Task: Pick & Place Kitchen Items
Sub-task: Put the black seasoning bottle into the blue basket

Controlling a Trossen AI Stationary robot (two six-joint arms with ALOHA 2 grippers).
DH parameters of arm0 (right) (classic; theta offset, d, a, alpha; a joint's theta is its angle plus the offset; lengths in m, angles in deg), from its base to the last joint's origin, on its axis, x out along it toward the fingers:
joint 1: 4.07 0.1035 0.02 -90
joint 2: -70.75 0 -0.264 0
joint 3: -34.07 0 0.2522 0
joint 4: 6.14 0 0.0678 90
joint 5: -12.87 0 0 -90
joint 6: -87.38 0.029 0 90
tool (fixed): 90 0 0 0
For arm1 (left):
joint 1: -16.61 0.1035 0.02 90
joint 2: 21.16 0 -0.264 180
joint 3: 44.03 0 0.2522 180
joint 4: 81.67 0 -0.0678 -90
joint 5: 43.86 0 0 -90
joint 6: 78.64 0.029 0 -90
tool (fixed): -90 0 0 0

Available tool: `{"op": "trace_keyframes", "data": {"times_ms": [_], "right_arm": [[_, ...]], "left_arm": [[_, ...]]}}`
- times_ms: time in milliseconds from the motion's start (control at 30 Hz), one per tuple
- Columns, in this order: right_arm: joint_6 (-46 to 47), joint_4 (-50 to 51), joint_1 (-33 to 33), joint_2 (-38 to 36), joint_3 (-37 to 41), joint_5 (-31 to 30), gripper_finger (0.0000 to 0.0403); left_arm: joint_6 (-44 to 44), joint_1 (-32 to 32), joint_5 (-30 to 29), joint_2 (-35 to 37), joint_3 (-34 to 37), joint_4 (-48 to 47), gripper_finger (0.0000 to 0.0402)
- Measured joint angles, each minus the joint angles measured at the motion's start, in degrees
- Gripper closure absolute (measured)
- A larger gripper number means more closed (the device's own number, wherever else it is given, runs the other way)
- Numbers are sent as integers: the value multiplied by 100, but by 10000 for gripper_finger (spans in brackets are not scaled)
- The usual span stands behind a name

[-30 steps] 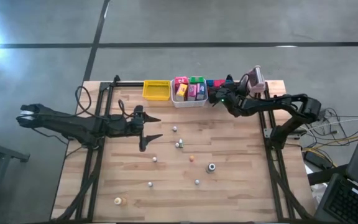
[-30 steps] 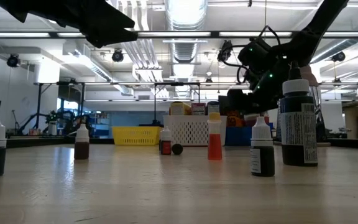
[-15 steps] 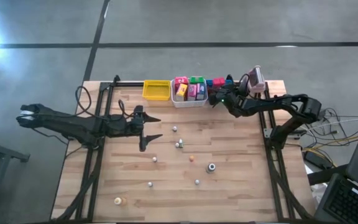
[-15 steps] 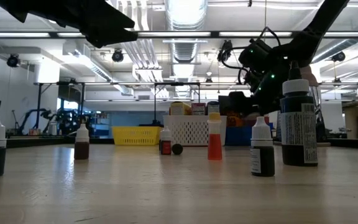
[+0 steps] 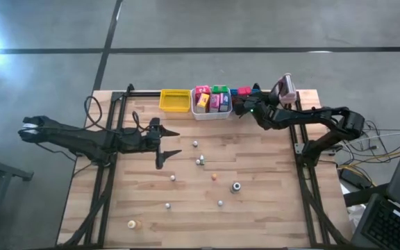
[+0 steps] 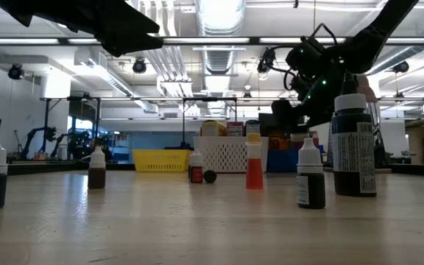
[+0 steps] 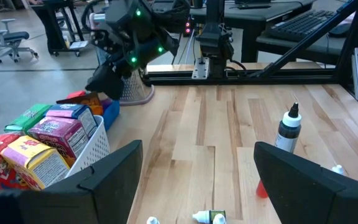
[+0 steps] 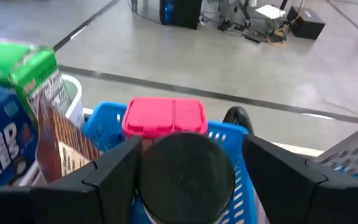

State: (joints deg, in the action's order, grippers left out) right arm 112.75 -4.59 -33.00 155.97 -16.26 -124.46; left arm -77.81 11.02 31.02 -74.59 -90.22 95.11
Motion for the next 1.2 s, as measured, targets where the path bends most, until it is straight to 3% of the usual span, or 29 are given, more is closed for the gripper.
{"op": "trace_keyframes", "data": {"times_ms": [767, 1033, 1200], "right_arm": [[-1078, -38, 4, -1022, -305, -74, 186], [-1428, -2, 179, -1802, -643, 981, 221], [-2034, 25, 466, -2223, -743, 993, 262]], "left_arm": [[-65, 0, 1, 0, 1, 7, 90], [-141, 0, 2, 0, 1, 2, 90], [-225, 0, 2, 0, 1, 1, 90]]}}
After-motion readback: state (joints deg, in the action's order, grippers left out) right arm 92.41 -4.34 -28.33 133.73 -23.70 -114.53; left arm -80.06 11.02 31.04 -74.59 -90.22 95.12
